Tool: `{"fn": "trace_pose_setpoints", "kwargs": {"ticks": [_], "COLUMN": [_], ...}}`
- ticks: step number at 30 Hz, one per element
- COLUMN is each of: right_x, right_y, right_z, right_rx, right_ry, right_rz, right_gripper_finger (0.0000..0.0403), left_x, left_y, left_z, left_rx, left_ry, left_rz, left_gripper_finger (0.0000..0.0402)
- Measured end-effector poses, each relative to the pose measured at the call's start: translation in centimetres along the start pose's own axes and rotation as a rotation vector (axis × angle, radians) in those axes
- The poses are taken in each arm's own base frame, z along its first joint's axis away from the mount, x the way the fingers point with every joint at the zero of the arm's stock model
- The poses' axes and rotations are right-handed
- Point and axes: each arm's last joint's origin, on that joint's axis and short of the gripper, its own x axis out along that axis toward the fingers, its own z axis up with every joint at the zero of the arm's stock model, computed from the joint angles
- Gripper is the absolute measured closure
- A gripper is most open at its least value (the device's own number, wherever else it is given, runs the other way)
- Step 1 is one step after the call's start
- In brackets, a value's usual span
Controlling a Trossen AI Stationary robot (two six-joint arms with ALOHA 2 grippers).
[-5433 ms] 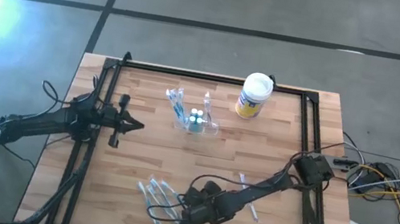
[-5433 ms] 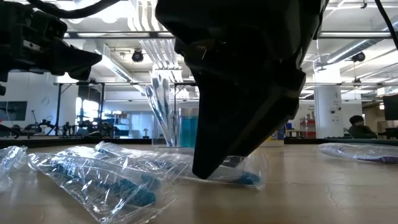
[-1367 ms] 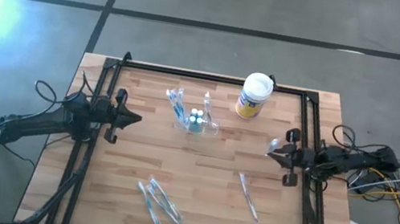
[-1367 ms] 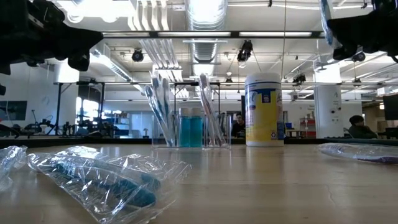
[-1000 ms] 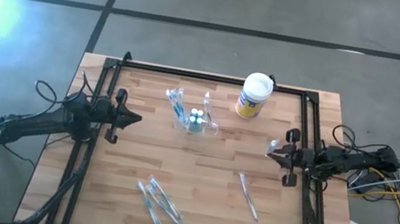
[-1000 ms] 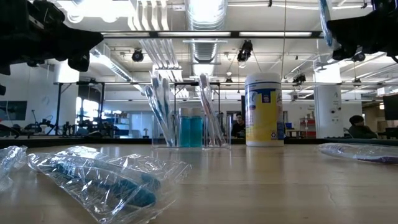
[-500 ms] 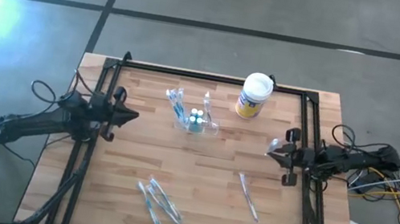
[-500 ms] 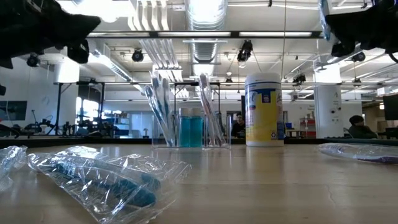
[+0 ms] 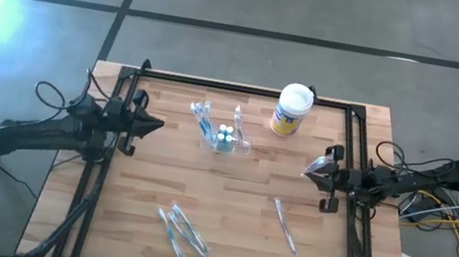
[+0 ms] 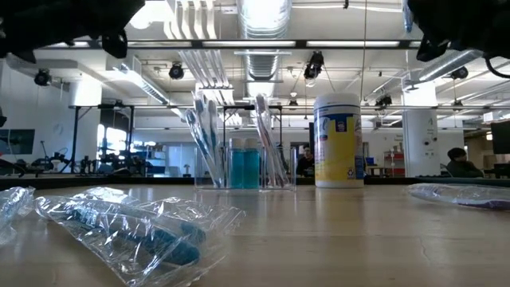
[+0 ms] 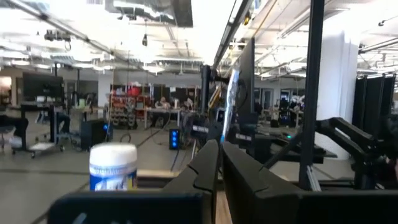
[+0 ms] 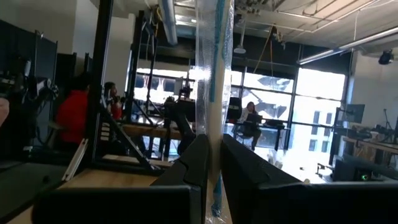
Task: Pick & Place toothbrushing station
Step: Put the blue toothbrush into the transparent organizer
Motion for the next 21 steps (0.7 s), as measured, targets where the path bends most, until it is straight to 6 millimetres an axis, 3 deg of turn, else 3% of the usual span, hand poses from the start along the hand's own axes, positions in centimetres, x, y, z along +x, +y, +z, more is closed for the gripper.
{"fn": "trace_pose_setpoints", "kwargs": {"ticks": [11,17,21], "right_x": [2.9,5.5,7.1], "right_y": [0.4,0.8,1.1], "right_z": [1.1,1.3,1.4], "right_rx": [-0.008,-0.019,-0.026], "right_ry": [0.045,0.115,0.144], "right_rz": [0.001,-0.03,-0.029], "right_gripper_finger": [0.0376,0.0376,0.0376], "left_x": [4.5,8.0,10.6], "left_y": [0.7,0.5,0.4], "left_z": [2.2,1.6,2.5], "left_rx": [0.018,0.065,0.109], "left_ry": [0.044,0.144,0.13], "left_rz": [-0.018,-0.097,-0.126], "left_gripper_finger": [0.0363,0.029,0.0228]}}
